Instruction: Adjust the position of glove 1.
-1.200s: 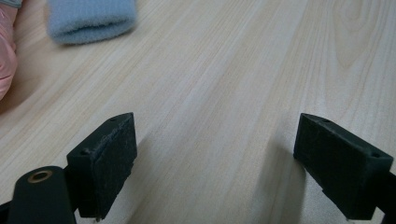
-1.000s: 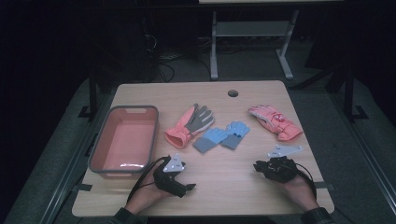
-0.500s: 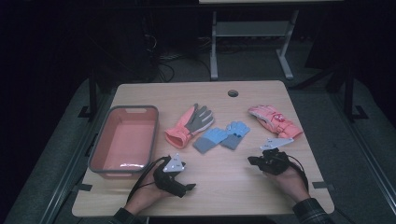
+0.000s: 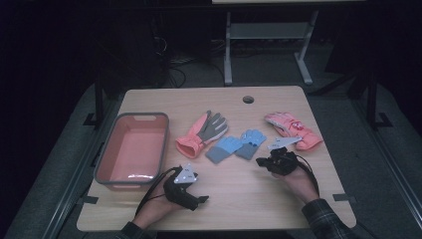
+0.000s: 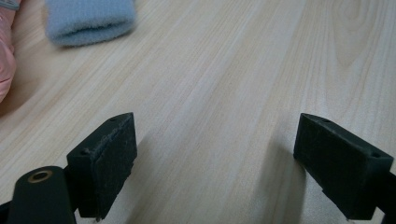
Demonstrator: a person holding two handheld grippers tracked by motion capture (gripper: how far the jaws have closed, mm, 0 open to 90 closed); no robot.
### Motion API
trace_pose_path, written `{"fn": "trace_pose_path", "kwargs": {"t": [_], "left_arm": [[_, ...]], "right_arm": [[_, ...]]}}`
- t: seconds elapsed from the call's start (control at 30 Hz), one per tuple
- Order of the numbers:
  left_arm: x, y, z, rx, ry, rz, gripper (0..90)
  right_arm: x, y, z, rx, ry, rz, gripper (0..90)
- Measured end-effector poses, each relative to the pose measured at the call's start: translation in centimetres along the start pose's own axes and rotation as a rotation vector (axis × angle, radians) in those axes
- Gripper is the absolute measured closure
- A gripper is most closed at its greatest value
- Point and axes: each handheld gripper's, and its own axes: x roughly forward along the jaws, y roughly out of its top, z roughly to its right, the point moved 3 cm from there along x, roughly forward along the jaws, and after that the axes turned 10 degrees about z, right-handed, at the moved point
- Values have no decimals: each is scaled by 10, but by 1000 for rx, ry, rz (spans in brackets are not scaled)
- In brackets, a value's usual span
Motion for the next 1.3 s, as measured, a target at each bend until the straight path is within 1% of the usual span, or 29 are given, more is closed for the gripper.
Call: {"fn": "trace_pose_path", "kwargs": {"t": [0.03,0.1,0.17,0.27,0.3,0.33,0.37,0.47,0.53,0.57,0.6,0.67,0.73,0.83,0.87,0.9,0.93,0.97,1.07,1.17,1.3], "left_arm": [[0,0,0,0,0,0,126],[0,0,0,-1,0,0,126],[0,0,0,0,0,0,126],[0,0,0,0,0,0,126],[0,0,0,0,0,0,126],[0,0,0,0,0,0,126],[0,0,0,0,0,0,126],[0,0,0,0,1,0,126],[0,0,0,-1,1,0,126],[0,0,0,0,1,0,126],[0,0,0,0,1,0,126],[0,0,0,0,1,0,126],[0,0,0,0,1,0,126],[0,0,0,-2,1,1,126],[0,0,1,-8,1,6,126],[0,0,0,2,1,-2,126],[0,0,0,1,1,-1,126],[0,0,0,1,1,-1,126],[0,0,0,0,1,0,126],[0,0,0,-2,2,0,126],[0,0,0,-3,3,1,126]], "right_arm": [[3,2,1,-2,-1,5,900],[8,5,3,-3,-3,-1,900],[12,8,6,1,-7,-3,900],[18,13,11,2,-14,9,900],[20,14,13,6,-16,4,900],[22,15,15,-3,-23,5,900],[24,16,17,8,-23,7,900],[29,20,22,8,-31,13,900],[33,21,25,10,-36,8,900],[35,22,27,3,-41,9,900],[37,23,28,13,-39,9,900],[41,25,30,15,-47,6,900],[46,26,33,19,-49,8,900],[53,25,37,23,-63,-7,900],[56,24,38,17,-69,-16,900],[58,22,39,11,-75,-26,900],[59,20,40,18,-72,-28,900],[59,20,40,28,-69,-21,900],[55,18,41,14,-79,-35,900],[49,14,42,21,-83,-42,900],[41,9,41,18,-81,-53,900]]}}
